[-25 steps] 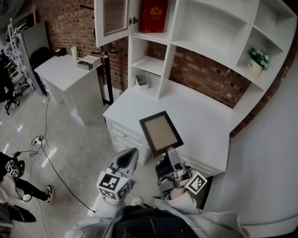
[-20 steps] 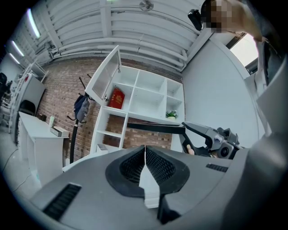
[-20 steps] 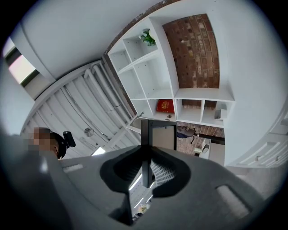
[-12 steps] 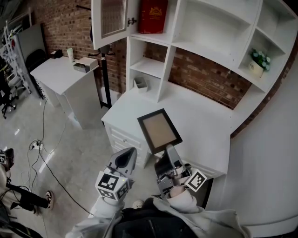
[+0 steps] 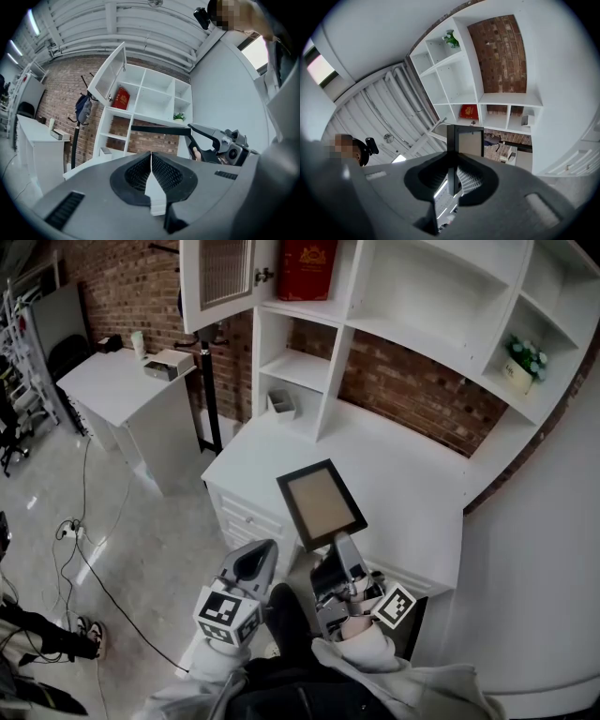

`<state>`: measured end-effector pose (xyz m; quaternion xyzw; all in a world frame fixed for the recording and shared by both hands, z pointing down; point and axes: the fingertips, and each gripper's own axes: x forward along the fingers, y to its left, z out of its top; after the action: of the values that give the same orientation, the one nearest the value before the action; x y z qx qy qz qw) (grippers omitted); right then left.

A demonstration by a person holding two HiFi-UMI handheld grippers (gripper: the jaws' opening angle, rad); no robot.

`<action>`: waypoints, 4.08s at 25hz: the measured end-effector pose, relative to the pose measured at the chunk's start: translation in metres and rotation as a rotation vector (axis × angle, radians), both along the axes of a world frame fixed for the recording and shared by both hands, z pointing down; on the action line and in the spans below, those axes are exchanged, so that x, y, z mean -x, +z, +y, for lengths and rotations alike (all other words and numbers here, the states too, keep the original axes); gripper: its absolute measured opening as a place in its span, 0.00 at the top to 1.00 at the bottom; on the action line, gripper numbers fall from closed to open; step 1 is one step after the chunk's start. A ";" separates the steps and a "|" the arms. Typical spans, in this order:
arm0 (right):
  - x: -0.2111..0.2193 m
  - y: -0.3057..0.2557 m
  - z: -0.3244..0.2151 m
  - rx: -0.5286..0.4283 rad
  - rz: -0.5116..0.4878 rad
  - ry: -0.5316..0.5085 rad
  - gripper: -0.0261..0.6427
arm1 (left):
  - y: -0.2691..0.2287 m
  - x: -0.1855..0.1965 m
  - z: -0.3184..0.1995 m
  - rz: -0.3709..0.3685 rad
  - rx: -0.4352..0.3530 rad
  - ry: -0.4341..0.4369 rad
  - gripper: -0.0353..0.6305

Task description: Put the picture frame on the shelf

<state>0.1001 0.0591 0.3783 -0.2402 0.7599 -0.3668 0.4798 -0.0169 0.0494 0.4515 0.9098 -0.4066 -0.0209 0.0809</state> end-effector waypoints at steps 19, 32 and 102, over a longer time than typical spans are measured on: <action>-0.004 -0.005 -0.128 -0.010 -0.023 -0.013 0.88 | -0.006 -0.002 -0.122 -0.016 -0.008 -0.018 0.94; -0.010 -0.029 -0.238 -0.047 -0.020 -0.012 0.88 | -0.024 -0.005 -0.234 -0.014 -0.029 -0.023 0.94; 0.010 -0.171 -0.472 -0.172 -0.124 0.400 0.88 | -0.187 -0.052 -0.503 -0.053 -0.247 0.469 0.94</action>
<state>0.0901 -0.4126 0.2078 -0.3215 0.6947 -0.2124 0.6074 0.0349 -0.4540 0.2643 0.9823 -0.1810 -0.0273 -0.0390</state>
